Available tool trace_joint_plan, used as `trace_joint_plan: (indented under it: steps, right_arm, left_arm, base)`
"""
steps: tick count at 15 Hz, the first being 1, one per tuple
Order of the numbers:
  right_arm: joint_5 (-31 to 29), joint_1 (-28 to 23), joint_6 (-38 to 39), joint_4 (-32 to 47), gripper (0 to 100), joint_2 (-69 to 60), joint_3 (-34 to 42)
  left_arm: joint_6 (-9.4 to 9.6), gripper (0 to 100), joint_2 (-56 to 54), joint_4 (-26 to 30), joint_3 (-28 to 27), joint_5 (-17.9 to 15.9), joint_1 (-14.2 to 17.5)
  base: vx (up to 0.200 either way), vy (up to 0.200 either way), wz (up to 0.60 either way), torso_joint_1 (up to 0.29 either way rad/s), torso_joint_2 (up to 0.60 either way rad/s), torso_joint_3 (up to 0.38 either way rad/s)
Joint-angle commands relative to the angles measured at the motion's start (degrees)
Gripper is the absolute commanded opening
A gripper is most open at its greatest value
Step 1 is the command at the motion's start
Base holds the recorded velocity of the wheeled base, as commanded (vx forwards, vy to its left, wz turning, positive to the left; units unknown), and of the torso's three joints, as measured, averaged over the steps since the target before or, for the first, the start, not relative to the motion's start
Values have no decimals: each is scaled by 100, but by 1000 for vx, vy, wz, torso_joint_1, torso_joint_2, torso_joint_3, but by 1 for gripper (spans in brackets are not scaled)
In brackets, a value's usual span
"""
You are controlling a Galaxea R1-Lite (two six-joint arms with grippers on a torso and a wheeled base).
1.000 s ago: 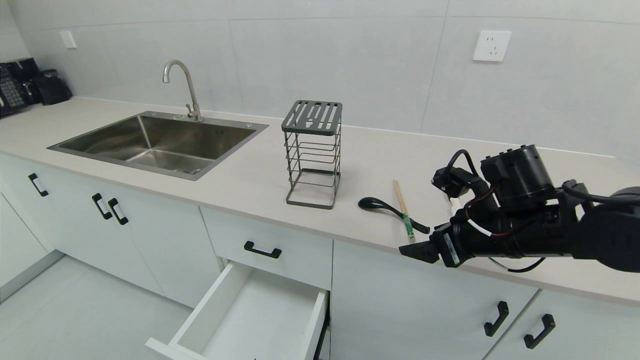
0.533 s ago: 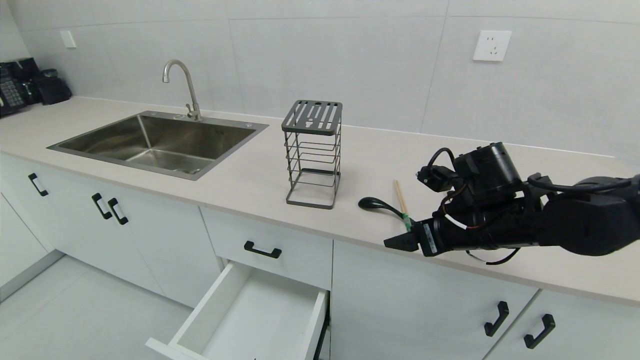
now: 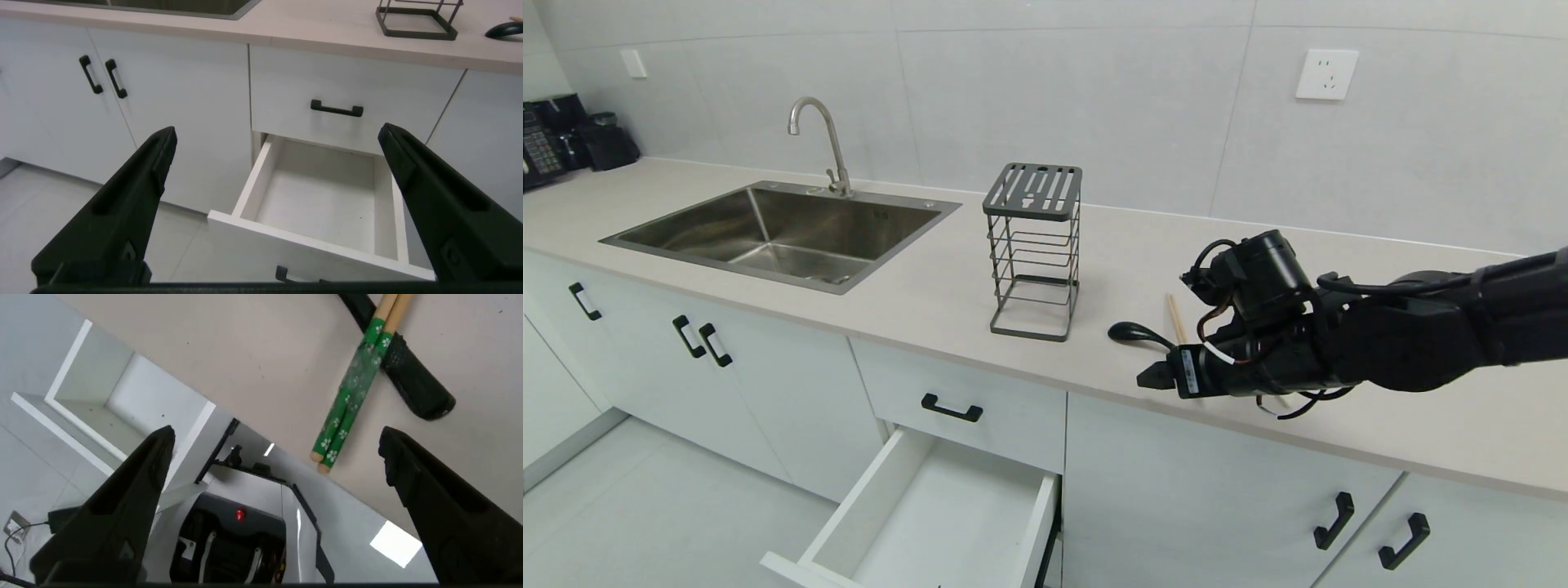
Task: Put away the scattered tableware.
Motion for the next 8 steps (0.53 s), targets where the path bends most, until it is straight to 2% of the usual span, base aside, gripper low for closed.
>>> trace_joint_plan:
  steps: [1, 8]
  right_arm:
    - [-179, 7, 4, 4, 100, 265, -191]
    - [-478, 68, -14, 4, 100, 405, -323]
  left_arm:
    - [0, 100, 7, -1, -2, -4, 0]
    - [0, 100, 7, -1, -2, -4, 0]
  base:
    - [0, 0, 0, 0, 0, 0]
    - [0, 0, 0, 0, 0, 0]
